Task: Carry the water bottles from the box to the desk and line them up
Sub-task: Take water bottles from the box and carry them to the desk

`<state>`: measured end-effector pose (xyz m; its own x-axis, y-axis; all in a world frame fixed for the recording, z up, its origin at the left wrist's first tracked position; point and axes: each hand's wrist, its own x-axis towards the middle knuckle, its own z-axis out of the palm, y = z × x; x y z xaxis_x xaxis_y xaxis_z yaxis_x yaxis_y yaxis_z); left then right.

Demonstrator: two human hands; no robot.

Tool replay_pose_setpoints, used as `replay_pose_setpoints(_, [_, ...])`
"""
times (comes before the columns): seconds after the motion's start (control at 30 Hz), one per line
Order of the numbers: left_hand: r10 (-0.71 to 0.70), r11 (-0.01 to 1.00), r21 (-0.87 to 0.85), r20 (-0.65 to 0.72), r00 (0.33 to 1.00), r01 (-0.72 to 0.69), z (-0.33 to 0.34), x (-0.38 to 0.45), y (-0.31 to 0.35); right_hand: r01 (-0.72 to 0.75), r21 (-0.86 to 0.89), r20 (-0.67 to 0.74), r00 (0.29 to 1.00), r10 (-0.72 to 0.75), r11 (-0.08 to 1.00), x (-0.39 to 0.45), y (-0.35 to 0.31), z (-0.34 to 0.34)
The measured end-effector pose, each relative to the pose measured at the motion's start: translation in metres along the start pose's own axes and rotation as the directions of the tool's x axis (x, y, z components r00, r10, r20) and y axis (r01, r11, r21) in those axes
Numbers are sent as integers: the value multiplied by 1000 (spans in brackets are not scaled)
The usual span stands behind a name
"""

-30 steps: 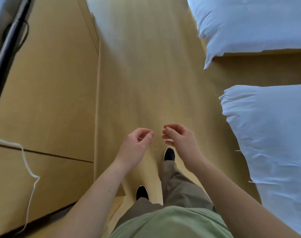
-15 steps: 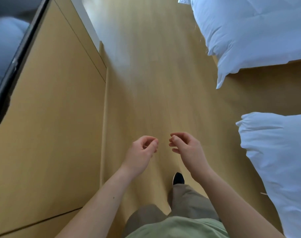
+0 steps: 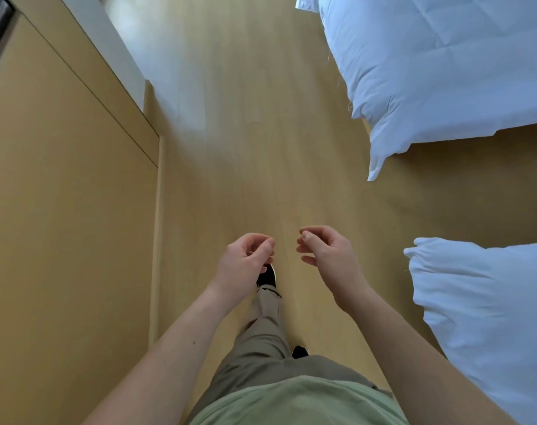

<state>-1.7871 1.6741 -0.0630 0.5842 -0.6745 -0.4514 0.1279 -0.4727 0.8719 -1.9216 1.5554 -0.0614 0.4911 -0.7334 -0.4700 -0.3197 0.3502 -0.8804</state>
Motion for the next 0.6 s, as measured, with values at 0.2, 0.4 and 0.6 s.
replay_pose_setpoints(0.2, [9, 1000, -4, 21, 1000, -9, -24, 112, 40, -22, 0, -39, 999, 22, 1000, 103, -50, 19])
replay_pose_setpoints(0.4, [37, 998, 43, 83, 996, -41, -50, 216, 92, -21, 11, -58, 998, 22, 1000, 194, -109, 45])
replay_pose_setpoints(0.6, [71, 995, 58, 109, 991, -78, -63, 301, 143, -4, 24, -73, 997, 6, 1000, 268, -159, 58])
